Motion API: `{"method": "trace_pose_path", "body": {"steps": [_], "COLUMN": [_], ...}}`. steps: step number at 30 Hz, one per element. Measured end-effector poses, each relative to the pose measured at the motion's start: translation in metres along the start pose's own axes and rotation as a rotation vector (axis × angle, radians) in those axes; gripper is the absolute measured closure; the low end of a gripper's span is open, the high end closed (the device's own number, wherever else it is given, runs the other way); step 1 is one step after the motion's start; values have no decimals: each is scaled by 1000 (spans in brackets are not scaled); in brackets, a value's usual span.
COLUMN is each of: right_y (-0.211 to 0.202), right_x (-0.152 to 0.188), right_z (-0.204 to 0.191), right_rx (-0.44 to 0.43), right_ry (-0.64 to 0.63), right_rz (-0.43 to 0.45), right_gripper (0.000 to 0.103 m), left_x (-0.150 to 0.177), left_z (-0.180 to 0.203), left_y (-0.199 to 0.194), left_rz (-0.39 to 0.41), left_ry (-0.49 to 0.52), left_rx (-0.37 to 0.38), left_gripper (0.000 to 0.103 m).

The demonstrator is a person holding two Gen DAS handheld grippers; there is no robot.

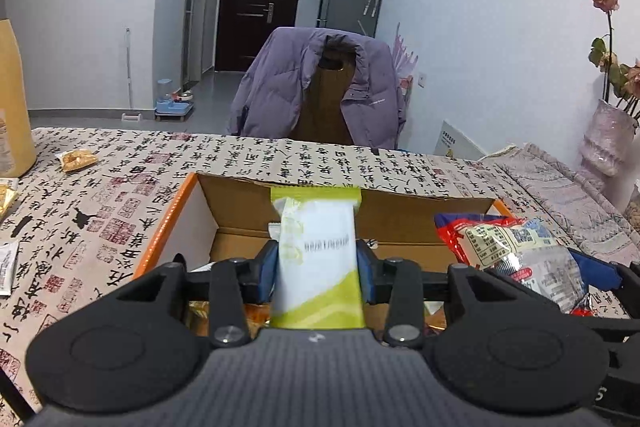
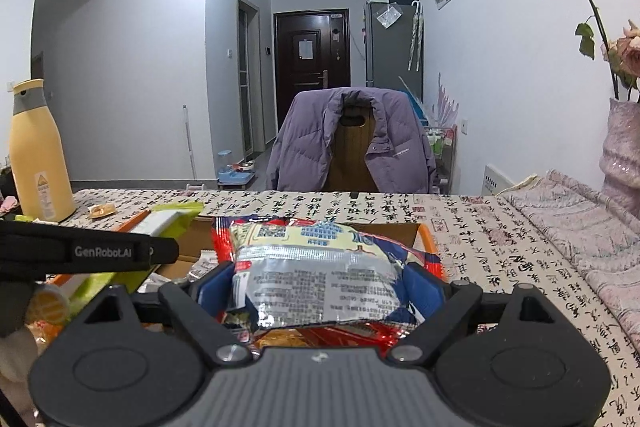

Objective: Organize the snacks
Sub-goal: 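Carry the bag and bar into the box and open both tools, then withdraw both tools from the box back over the snack pile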

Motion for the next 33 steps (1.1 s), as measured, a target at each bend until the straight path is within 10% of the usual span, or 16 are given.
{"method": "trace_pose_path", "body": {"steps": [4,6,33], "right_y": [3,3,-56], "right_x": [1,2,-25], "right_z": [3,5,-9], "right_rx": [-3,3,-18], "right_ry": [17,26,18], "right_rz": [-12,-19,59], "right_gripper": [0,0,0], "left_x": [-3,-6,-17], "left_z": [-4,-6,-18], "left_y": [-6,-10,-85], "left_rz": [31,55,115], "left_ry": [-24,-29,-68], "left_rx": [-26,-46,-80], "left_gripper": [9,1,0]}}
Point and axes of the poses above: each gripper's, at about its wrist camera, not at the fingertips, and y roughly the way its jaws point, z to its right, x to its underside, the point moved 6 cm from there along y, roughly the way its jaws point, and after that the axes turned 5 degrees about -y, right-handed, at the moved point
